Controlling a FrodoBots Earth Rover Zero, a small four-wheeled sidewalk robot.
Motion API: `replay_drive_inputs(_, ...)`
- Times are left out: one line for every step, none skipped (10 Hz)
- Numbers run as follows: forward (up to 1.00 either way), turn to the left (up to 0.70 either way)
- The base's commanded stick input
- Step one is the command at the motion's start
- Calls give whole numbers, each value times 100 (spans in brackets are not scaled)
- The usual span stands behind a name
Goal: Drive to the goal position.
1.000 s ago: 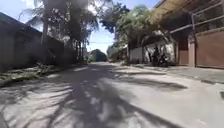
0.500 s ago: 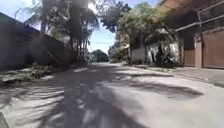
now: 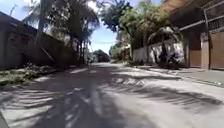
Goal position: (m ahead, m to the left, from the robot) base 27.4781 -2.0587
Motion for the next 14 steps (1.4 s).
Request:
replay_drive_inputs(85,0)
replay_drive_inputs(85,0)
replay_drive_inputs(85,0)
replay_drive_inputs(85,0)
replay_drive_inputs(85,0)
replay_drive_inputs(85,0)
replay_drive_inputs(85,0)
replay_drive_inputs(85,0)
replay_drive_inputs(85,0)
replay_drive_inputs(85,0)
replay_drive_inputs(85,0)
replay_drive_inputs(85,0)
replay_drive_inputs(85,0)
replay_drive_inputs(85,0)
